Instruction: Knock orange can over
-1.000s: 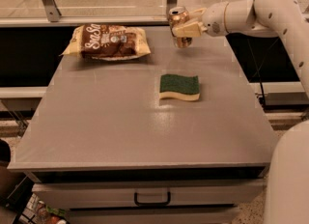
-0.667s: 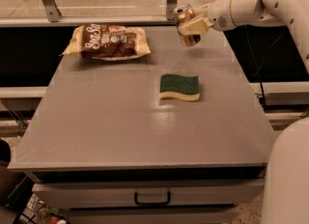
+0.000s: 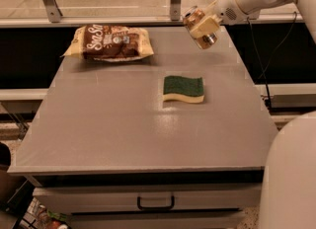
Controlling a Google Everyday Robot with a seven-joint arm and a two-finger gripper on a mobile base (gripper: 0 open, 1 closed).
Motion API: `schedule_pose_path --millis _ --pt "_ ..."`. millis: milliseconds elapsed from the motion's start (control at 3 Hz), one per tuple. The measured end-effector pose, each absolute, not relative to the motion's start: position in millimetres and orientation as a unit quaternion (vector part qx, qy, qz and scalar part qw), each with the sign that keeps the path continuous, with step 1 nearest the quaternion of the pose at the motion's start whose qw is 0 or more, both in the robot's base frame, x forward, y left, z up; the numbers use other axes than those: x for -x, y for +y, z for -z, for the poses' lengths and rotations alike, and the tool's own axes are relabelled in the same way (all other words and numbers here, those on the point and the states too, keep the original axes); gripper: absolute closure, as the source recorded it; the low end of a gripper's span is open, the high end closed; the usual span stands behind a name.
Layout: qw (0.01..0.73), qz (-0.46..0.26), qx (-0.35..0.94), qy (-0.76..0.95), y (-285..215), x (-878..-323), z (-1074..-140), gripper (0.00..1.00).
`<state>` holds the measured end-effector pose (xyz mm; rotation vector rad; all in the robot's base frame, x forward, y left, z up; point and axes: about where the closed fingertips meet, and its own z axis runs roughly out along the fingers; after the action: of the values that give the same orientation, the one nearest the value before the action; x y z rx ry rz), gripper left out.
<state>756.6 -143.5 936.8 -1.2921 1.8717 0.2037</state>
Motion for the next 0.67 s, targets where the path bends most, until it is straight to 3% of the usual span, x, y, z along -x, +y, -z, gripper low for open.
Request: schedule_pose_path --millis 667 --pt "0.303 -0.019 0.547 0.78 -156.8 -729.7 -912.3 1.0"
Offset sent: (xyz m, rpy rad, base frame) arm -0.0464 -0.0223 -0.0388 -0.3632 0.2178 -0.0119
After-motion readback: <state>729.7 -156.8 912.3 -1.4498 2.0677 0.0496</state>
